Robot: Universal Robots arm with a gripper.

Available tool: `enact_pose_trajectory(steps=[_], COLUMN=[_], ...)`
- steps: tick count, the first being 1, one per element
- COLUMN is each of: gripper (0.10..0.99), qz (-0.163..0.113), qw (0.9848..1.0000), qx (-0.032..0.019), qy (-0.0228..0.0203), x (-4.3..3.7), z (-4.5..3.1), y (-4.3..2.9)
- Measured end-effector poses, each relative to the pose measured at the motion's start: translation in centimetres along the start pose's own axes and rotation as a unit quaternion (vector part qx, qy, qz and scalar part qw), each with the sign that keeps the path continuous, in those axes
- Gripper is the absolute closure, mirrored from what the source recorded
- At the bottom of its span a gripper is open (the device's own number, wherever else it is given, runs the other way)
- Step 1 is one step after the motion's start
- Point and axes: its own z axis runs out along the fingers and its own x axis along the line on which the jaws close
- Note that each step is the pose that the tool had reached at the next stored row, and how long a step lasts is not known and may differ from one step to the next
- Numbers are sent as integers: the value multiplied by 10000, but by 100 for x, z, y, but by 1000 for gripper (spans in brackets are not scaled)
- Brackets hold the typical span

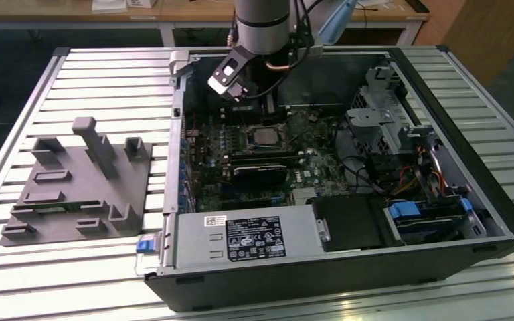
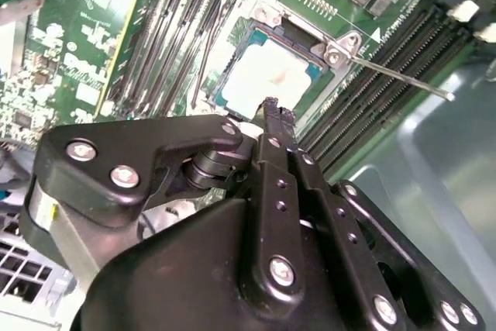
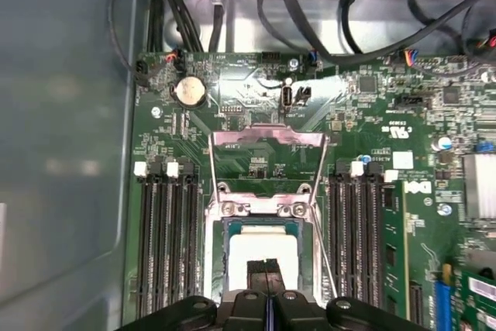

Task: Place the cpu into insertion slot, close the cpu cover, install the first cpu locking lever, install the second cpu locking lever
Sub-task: 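Place the cpu into insertion slot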

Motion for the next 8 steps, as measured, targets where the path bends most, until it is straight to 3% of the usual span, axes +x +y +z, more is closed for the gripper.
enact_pose_trajectory(steps=[8], gripper=[980], qz=[0], qw=[10000], qx=[-22], qy=[1], x=[5], z=[-212], y=[26])
